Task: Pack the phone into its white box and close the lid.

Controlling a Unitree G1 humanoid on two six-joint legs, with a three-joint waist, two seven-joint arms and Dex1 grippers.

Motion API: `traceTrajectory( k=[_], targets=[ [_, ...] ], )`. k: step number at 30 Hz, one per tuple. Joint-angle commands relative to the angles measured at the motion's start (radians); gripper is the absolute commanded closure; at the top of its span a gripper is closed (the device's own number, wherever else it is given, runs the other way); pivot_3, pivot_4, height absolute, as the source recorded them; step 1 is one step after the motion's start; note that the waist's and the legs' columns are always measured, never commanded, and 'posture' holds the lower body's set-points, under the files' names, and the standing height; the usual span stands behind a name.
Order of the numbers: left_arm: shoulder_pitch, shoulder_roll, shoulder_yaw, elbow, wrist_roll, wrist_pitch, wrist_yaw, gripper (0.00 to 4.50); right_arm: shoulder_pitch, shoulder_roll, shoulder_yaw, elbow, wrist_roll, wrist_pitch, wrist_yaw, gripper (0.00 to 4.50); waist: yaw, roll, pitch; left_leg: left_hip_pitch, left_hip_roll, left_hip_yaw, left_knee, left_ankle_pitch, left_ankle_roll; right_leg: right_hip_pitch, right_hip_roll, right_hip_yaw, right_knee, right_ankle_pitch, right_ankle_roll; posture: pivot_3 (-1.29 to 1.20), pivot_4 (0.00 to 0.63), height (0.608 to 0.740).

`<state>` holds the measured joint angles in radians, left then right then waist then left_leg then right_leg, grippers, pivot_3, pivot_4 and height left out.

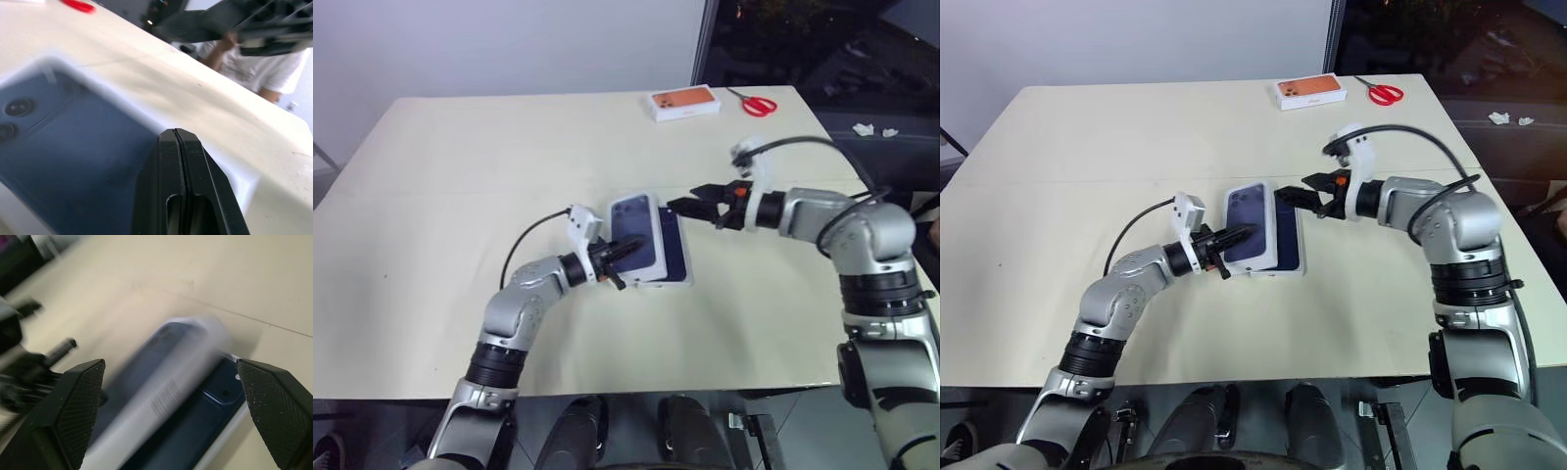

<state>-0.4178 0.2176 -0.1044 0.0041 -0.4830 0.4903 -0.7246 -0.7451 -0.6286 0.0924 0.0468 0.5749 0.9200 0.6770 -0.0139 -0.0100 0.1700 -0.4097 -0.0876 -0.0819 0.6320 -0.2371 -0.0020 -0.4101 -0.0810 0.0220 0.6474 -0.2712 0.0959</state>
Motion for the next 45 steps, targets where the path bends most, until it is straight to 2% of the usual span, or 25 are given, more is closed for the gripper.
traceTrajectory(
  k=[1, 3, 9, 14, 19, 27, 34, 45],
  targets=[
    [0.016, 0.045, 0.033, -0.057, 0.002, -0.007, -0.007, 4.50, 0.013, -0.020, 0.045, -0.030, -0.110, -0.128, 0.028, 0.54, 0.000, 0.000, 0.000, 0.000, 0.000, 0.000, 0.000, 0.000, 0.000, 0.000, 0.000, 0.000, 0.000, 0.000, 0.000, 0.00, 0.150, 0.740],
    [0.036, 0.081, 0.056, -0.078, 0.002, -0.005, -0.003, 4.50, 0.030, -0.020, 0.067, -0.030, -0.155, -0.171, 0.036, 1.29, -0.001, 0.000, 0.000, 0.000, 0.000, 0.000, 0.000, 0.000, 0.000, -0.001, 0.000, 0.000, 0.000, 0.000, 0.000, 0.00, 0.150, 0.740],
    [0.063, 0.163, 0.108, -0.093, 0.011, 0.020, 0.029, 4.50, 0.068, -0.028, 0.149, -0.016, -0.326, -0.315, 0.048, 4.39, 0.003, 0.000, 0.000, 0.000, 0.000, -0.002, 0.000, 0.001, -0.001, 0.000, 0.000, 0.000, 0.000, 0.000, 0.000, 0.00, 0.150, 0.740],
    [0.025, 0.163, 0.143, 0.000, 0.042, 0.049, 0.113, 4.50, 0.056, -0.014, 0.166, -0.007, -0.394, -0.366, 0.066, 4.45, 0.004, 0.000, 0.000, 0.000, 0.000, -0.002, 0.000, 0.001, -0.001, 0.000, 0.000, 0.000, 0.000, 0.000, 0.000, 0.00, 0.150, 0.740],
    [0.005, 0.188, 0.064, 0.090, 0.132, 0.070, 0.109, 4.50, 0.054, 0.000, 0.175, -0.008, -0.448, -0.395, 0.074, 4.45, 0.003, -0.001, 0.000, 0.000, 0.000, -0.002, 0.000, 0.001, -0.002, 0.000, 0.000, -0.001, 0.000, 0.000, 0.000, 0.00, 0.150, 0.740],
    [-0.080, 0.079, 0.019, 0.190, 0.107, 0.155, 0.069, 4.50, 0.062, -0.004, 0.188, -0.027, -0.518, -0.422, 0.103, 4.45, 0.010, -0.001, 0.000, 0.000, -0.001, -0.003, 0.001, 0.001, -0.002, 0.001, -0.001, -0.002, 0.000, 0.000, 0.000, 0.00, 0.150, 0.740],
    [-0.106, 0.005, 0.002, 0.238, 0.124, 0.140, 0.049, 4.50, 0.088, -0.037, 0.180, -0.090, -0.534, -0.414, 0.162, 4.45, 0.014, -0.001, 0.000, 0.000, -0.001, -0.003, 0.001, 0.001, -0.002, 0.001, -0.001, -0.002, 0.001, 0.000, 0.000, 0.00, 0.150, 0.740],
    [-0.122, -0.041, -0.012, 0.191, 0.134, 0.146, 0.044, 4.50, 0.171, -0.074, 0.176, -0.161, -0.539, -0.390, 0.208, 4.45, 0.027, -0.001, 0.000, 0.000, -0.001, -0.003, 0.001, 0.001, -0.002, 0.001, -0.001, -0.002, 0.000, 0.000, 0.000, 0.00, 0.150, 0.740]
  ],
)
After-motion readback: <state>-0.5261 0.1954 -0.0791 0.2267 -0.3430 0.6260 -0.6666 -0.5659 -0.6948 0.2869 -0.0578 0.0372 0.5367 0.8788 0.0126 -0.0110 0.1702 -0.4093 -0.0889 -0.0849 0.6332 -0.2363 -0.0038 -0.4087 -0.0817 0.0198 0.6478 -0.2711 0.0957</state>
